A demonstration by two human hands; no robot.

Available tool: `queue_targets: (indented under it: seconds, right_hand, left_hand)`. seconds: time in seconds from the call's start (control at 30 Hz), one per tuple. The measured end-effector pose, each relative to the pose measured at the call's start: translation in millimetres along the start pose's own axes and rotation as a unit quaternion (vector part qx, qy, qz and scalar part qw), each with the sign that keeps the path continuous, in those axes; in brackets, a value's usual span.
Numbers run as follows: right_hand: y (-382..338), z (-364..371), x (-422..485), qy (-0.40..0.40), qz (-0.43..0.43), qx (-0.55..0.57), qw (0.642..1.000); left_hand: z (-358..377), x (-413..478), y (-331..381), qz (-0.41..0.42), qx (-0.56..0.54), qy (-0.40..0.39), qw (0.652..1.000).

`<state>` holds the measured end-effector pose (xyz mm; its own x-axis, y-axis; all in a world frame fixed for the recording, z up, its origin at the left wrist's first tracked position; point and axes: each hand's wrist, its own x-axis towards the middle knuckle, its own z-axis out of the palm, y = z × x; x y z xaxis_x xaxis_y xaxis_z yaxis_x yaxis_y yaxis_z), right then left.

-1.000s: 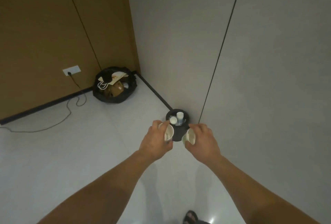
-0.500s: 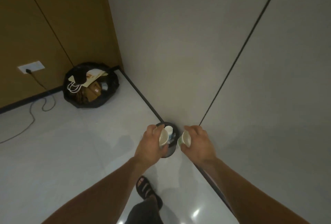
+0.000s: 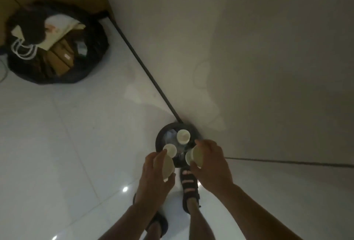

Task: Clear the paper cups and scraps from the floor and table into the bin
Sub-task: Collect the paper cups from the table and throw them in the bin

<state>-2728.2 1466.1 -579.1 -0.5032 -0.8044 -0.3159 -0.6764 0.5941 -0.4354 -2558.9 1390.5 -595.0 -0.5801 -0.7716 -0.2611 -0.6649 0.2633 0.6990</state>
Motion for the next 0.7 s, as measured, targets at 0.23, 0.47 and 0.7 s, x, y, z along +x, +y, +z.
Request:
queue_targets:
  seconds: [0.23, 0.47, 0.7]
  right_hand:
    - [69.9, 116.8, 135.8, -0.041, -0.034, -0.044, 0.998]
    - [106.9, 184.1, 193.3, -0.076, -0.064, -0.08, 0.992]
    - [134.5, 220.7, 182.3, -0.084, -0.083, -0.098, 0.988]
  left_hand:
    - [128.4, 84.3, -92.6, -0.057, -0.04, 0.026, 0.997]
    - [196.0, 115.8, -140.1, -0.079, -0.011, 0.028, 0.996]
    - [211.9, 129.6, -162.3, -0.046, 0.144, 0.059, 0.987]
